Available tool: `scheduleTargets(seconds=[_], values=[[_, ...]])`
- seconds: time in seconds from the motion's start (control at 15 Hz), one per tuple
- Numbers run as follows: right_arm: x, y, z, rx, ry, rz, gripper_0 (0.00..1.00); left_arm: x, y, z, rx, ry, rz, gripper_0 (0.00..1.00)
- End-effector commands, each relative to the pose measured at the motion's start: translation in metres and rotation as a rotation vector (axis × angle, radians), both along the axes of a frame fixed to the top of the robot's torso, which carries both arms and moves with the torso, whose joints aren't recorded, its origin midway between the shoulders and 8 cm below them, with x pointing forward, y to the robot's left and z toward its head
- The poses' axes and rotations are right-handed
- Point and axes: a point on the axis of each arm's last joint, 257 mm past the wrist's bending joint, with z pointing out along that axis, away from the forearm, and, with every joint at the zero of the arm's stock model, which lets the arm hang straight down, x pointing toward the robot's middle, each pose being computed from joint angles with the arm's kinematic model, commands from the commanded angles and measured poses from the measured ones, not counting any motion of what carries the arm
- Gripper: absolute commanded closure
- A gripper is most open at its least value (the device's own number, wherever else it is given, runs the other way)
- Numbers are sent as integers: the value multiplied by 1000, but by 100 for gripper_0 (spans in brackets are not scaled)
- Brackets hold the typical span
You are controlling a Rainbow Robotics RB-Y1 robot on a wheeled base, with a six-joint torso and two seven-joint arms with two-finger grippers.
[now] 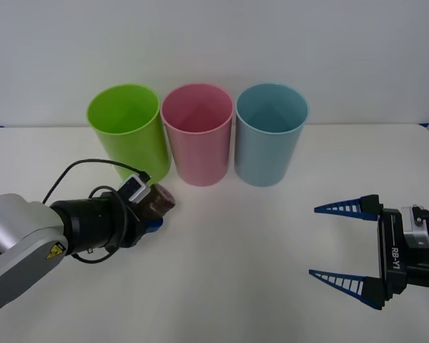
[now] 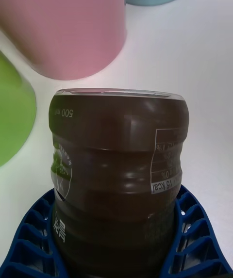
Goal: Put cans in the blue bin and PET bottles in the pink bin and trash in the green bin.
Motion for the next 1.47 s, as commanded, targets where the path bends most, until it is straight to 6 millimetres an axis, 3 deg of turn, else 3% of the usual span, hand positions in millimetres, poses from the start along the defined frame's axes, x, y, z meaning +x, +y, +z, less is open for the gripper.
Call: scheduleTargets(seconds=[0.07,0.27,0.47,0.67,0.87,1.13,1.47], values=[[0,0,0,0,0,0,0,-14,2,17,-77,-10,-8,100],[0,0,0,0,0,0,0,-26,-9,33,-221,5,-18,100],[0,0,0,0,0,0,0,-26,-22,64,-337,-21,-41,100],[0,0,0,0,0,0,0,-23,-32,113,-467,-60,-55,100],[0,0,0,0,0,0,0,-18,-31,152,-549,-122,-79,100],[0,0,0,0,0,0,0,-11,-30,186,-637,-174,-77,100],[0,0,0,0,0,0,0,3,-30,251,-703,-274,-90,100]])
